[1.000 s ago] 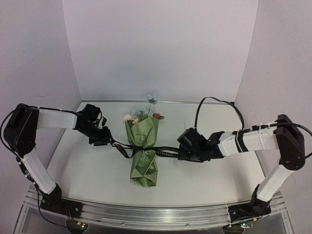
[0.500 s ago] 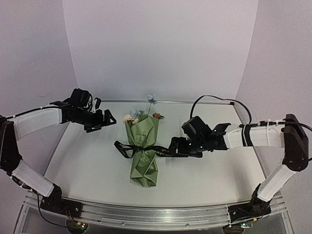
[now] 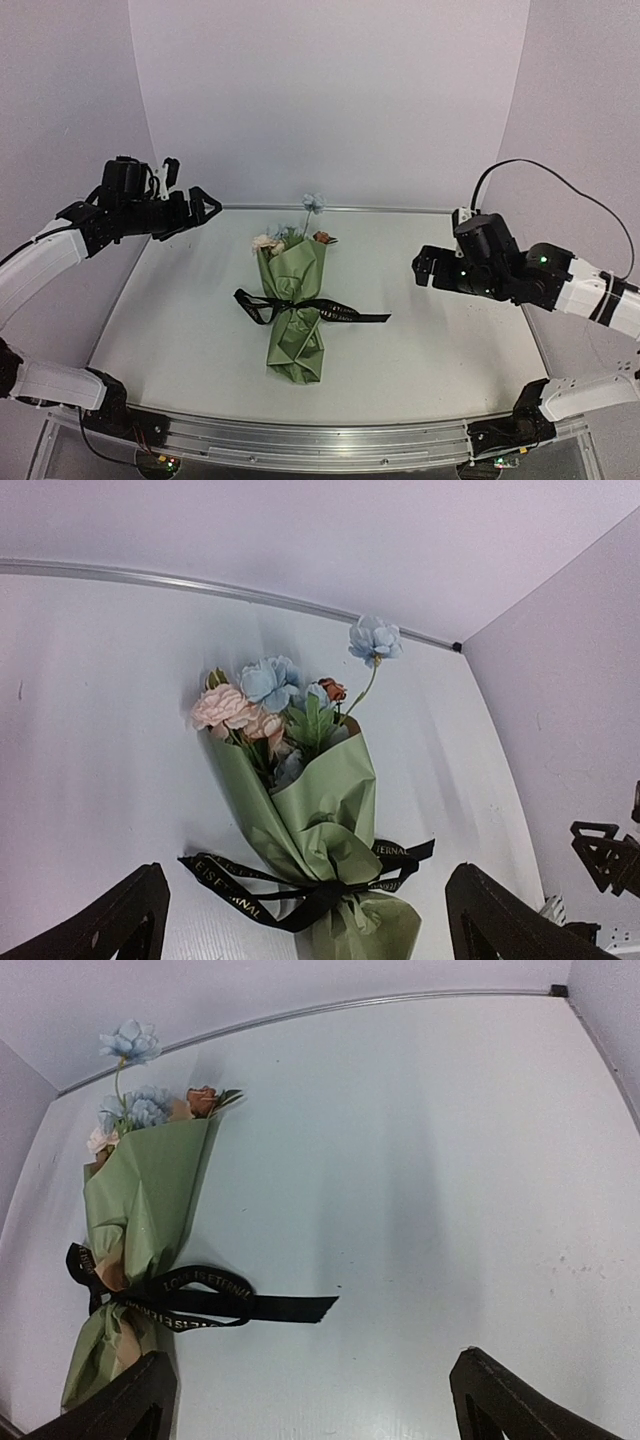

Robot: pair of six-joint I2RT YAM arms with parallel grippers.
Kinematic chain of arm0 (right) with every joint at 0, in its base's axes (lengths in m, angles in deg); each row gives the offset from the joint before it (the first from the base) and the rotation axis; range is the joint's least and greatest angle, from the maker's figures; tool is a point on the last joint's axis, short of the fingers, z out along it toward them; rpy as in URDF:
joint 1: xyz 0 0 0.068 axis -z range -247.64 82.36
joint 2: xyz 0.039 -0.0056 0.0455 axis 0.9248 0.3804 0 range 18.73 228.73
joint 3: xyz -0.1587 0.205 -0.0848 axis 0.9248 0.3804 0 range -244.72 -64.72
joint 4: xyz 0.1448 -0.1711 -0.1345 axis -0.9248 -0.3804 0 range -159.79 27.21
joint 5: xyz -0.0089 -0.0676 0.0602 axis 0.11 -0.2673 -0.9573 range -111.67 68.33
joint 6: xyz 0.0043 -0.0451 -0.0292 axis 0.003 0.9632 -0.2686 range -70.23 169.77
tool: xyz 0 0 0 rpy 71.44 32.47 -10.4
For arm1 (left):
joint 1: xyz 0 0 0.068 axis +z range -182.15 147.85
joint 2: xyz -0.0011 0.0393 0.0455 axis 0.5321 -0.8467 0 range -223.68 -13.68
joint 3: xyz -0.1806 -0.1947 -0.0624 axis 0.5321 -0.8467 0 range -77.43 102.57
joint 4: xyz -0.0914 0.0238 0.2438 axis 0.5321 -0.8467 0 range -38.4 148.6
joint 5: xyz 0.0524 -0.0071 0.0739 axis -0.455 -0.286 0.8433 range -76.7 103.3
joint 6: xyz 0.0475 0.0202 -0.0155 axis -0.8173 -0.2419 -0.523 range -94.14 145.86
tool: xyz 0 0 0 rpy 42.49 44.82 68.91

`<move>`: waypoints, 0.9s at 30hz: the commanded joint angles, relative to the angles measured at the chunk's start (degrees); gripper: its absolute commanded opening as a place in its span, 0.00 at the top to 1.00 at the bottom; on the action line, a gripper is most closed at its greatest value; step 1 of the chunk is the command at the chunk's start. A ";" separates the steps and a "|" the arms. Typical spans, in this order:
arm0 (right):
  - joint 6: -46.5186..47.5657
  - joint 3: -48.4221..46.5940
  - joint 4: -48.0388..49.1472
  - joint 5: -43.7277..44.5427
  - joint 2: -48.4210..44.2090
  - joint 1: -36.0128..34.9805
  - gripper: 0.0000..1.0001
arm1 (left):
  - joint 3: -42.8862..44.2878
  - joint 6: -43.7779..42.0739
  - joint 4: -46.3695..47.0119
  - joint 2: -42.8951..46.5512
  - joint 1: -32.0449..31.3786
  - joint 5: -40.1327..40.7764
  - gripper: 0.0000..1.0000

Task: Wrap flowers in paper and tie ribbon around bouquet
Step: Reset both arms

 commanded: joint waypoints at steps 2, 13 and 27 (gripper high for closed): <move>1.97 5.80 -4.42 8.18 -6.45 -0.10 0.02 | 1.48 1.56 1.37 2.56 0.14 6.06 0.00; 1.95 7.63 -4.77 8.95 -7.87 -0.11 0.02 | 0.56 0.38 2.44 3.39 0.14 6.37 0.00; 2.35 7.19 -4.90 8.68 -7.31 -0.10 0.02 | -0.66 -0.92 3.46 5.46 0.14 6.12 0.00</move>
